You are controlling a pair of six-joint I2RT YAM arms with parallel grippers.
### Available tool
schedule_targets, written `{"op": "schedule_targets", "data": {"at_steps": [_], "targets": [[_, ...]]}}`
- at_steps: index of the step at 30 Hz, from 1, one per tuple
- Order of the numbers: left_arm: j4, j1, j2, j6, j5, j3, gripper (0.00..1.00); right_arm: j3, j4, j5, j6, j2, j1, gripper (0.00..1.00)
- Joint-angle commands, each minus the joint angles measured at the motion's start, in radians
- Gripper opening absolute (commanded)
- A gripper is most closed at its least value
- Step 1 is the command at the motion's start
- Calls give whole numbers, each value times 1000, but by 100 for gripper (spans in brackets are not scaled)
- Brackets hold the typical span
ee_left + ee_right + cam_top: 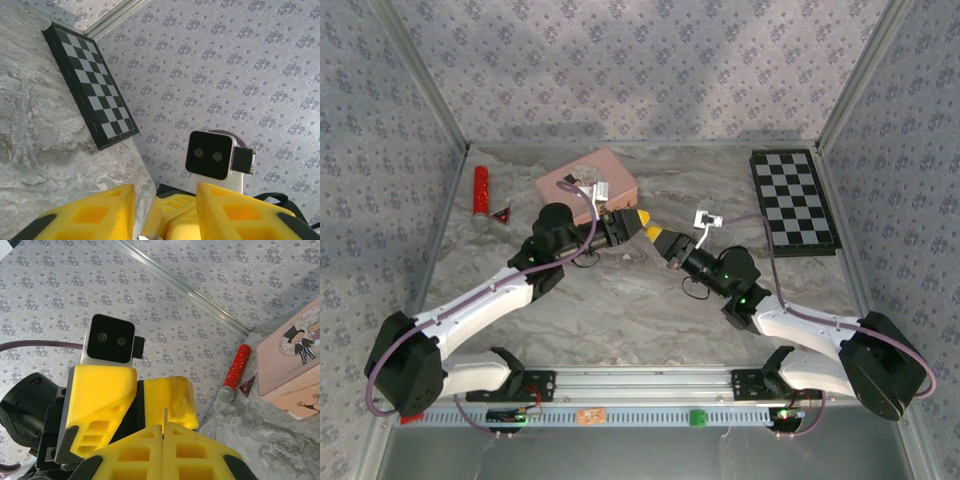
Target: Unlock the padlock with the key
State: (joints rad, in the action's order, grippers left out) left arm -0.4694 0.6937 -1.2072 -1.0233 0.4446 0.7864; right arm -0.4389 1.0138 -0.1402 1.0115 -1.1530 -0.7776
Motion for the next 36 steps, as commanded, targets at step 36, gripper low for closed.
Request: {"op": "schedule_targets", "data": {"at_steps": [36], "targets": [[-79,16,-10,-1,47,30,11,23,102,82,39,-34,-5,0]]}}
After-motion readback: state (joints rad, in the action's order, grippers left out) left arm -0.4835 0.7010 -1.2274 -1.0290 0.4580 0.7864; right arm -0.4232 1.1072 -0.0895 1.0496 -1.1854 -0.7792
